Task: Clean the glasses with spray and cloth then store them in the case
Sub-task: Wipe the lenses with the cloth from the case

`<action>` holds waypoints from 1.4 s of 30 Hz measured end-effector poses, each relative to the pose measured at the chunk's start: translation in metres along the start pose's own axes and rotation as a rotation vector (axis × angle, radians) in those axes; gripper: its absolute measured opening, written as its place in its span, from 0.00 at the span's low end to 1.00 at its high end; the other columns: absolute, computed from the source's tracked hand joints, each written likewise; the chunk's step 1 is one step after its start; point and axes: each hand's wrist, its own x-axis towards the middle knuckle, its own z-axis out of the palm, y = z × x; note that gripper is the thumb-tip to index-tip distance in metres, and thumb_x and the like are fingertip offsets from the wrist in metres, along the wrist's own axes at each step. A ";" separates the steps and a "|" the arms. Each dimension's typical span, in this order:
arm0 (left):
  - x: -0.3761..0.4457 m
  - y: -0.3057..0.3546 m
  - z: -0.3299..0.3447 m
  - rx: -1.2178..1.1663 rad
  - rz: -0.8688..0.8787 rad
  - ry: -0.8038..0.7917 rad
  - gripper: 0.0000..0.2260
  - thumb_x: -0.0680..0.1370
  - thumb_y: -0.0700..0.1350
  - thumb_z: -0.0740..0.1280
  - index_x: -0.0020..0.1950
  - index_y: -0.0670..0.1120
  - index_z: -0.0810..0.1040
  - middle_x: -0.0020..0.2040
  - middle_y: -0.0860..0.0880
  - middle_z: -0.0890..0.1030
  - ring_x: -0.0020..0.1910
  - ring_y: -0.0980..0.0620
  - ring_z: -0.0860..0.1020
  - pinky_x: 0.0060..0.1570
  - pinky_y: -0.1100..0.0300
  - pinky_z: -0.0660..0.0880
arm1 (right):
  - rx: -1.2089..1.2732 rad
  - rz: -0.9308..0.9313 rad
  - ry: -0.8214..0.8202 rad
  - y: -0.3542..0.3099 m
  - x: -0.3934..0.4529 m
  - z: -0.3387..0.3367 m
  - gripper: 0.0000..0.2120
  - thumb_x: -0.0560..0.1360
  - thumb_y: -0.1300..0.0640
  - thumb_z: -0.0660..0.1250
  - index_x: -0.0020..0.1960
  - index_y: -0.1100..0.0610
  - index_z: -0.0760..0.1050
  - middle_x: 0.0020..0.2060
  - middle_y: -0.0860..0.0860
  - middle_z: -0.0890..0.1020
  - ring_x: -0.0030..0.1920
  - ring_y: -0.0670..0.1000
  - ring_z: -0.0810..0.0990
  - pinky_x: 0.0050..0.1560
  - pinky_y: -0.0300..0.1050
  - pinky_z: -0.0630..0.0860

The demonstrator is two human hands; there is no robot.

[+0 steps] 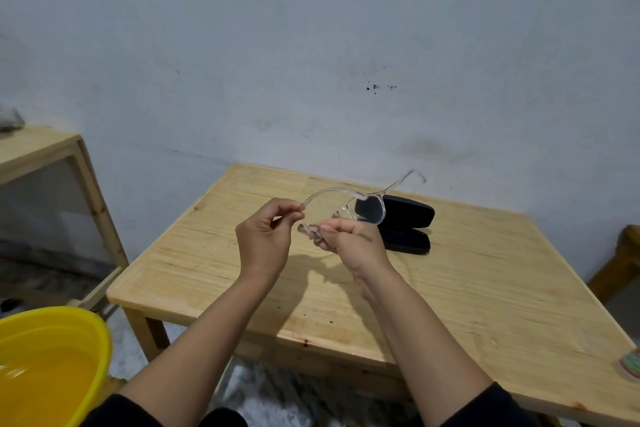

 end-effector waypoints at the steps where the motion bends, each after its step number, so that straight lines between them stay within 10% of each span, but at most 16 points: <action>1: 0.001 0.000 -0.002 0.010 0.006 -0.002 0.08 0.70 0.34 0.71 0.41 0.47 0.81 0.36 0.68 0.81 0.40 0.66 0.79 0.41 0.76 0.71 | -0.009 -0.017 0.018 0.000 -0.001 -0.002 0.13 0.74 0.66 0.65 0.36 0.55 0.82 0.30 0.47 0.82 0.37 0.46 0.79 0.43 0.35 0.78; 5: 0.000 0.002 -0.003 0.031 0.039 -0.021 0.08 0.71 0.35 0.71 0.41 0.48 0.81 0.36 0.69 0.81 0.40 0.67 0.80 0.42 0.75 0.72 | 0.095 -0.051 0.204 0.008 -0.006 0.006 0.12 0.74 0.64 0.66 0.39 0.50 0.83 0.46 0.43 0.82 0.55 0.45 0.79 0.59 0.42 0.75; 12: -0.015 0.008 0.014 0.025 0.106 -0.022 0.07 0.71 0.34 0.71 0.41 0.46 0.81 0.37 0.61 0.81 0.38 0.65 0.80 0.40 0.75 0.72 | 0.411 -0.062 0.606 0.011 -0.002 0.036 0.09 0.76 0.62 0.64 0.52 0.56 0.81 0.53 0.48 0.83 0.56 0.49 0.81 0.61 0.45 0.75; 26: -0.003 0.006 0.015 0.000 0.027 0.013 0.07 0.72 0.34 0.70 0.41 0.46 0.81 0.34 0.64 0.81 0.37 0.65 0.78 0.39 0.75 0.70 | 0.246 -0.014 0.252 0.007 0.006 0.026 0.06 0.74 0.63 0.67 0.46 0.58 0.83 0.38 0.49 0.83 0.39 0.44 0.81 0.38 0.28 0.74; 33: 0.007 -0.004 -0.003 0.007 -0.034 0.025 0.07 0.71 0.34 0.70 0.41 0.46 0.82 0.38 0.59 0.82 0.38 0.65 0.78 0.41 0.74 0.72 | 0.002 -0.026 -0.014 0.004 0.006 0.009 0.09 0.74 0.66 0.65 0.40 0.57 0.82 0.42 0.55 0.82 0.31 0.42 0.77 0.43 0.35 0.76; 42: 0.019 -0.011 -0.034 0.057 -0.022 0.036 0.06 0.71 0.36 0.71 0.41 0.46 0.82 0.35 0.64 0.82 0.38 0.64 0.79 0.42 0.73 0.72 | 0.108 0.001 0.131 0.012 0.003 0.015 0.07 0.76 0.65 0.64 0.47 0.60 0.81 0.36 0.43 0.79 0.39 0.46 0.81 0.50 0.43 0.78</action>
